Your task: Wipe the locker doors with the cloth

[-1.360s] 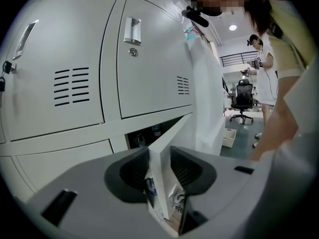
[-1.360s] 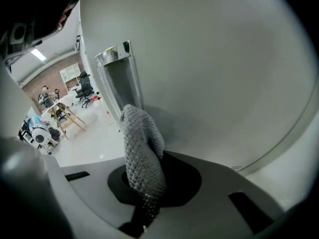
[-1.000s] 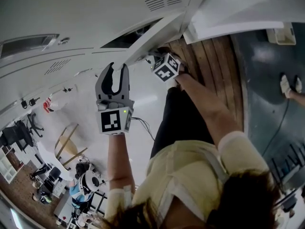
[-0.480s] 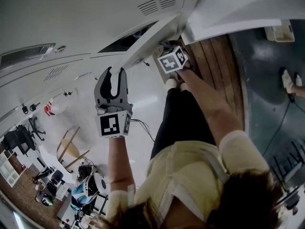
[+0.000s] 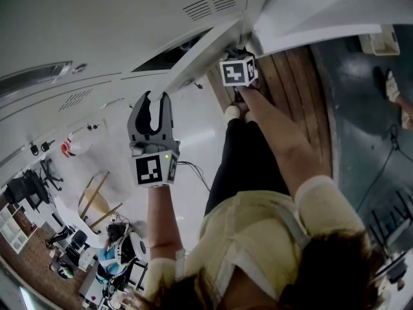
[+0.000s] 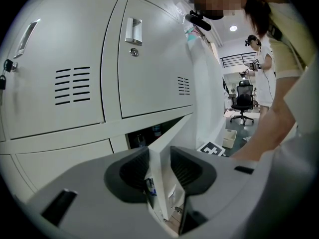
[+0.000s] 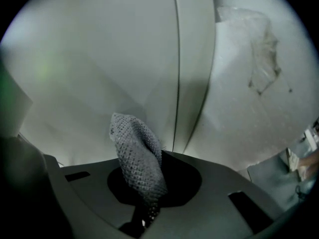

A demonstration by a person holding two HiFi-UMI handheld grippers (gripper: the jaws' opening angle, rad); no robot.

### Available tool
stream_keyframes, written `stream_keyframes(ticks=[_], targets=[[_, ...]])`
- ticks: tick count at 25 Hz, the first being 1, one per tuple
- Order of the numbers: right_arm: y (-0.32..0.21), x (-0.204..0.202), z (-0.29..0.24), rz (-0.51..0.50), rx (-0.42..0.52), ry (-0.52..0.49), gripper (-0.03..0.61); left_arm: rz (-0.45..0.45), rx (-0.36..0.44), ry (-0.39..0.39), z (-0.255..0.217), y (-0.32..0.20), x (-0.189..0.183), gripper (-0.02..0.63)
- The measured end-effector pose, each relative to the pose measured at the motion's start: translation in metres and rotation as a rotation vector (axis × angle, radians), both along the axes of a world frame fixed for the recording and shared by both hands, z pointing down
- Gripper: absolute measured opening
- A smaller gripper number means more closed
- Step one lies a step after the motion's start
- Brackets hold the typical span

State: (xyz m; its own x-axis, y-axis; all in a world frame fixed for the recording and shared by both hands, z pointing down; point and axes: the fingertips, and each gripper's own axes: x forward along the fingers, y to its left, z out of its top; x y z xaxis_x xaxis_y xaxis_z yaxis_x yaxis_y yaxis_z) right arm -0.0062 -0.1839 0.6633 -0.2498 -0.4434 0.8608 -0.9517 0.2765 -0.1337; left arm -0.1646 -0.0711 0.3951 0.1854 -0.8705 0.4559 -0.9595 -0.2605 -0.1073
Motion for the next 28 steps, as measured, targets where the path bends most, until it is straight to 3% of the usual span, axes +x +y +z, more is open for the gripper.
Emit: stream_keyframes(ticks=[4,7,10,22,28], targets=[[-0.001,0.014,0.000,0.106,-0.019,-0.015,0.012,-0.001,-0.017,-0.004,0.001,0.002,0.000,0.120],[0.007,0.026,-0.003,0.112,-0.014,0.022,0.012,0.003,0.001,0.002,0.000,0.000,0.001,0.120],[0.027,0.019,0.000,0.052,-0.002,0.004,0.012,0.001,0.036,0.020,-0.003,-0.002,0.001,0.120],[0.116,-0.057,0.029,-0.301,-0.041,-0.085,0.012,-0.024,0.005,0.024,0.003,0.001,0.000,0.121],[0.127,-0.088,0.044,-0.409,-0.069,-0.109,0.012,-0.023,0.041,0.050,0.002,-0.001,0.002,0.121]])
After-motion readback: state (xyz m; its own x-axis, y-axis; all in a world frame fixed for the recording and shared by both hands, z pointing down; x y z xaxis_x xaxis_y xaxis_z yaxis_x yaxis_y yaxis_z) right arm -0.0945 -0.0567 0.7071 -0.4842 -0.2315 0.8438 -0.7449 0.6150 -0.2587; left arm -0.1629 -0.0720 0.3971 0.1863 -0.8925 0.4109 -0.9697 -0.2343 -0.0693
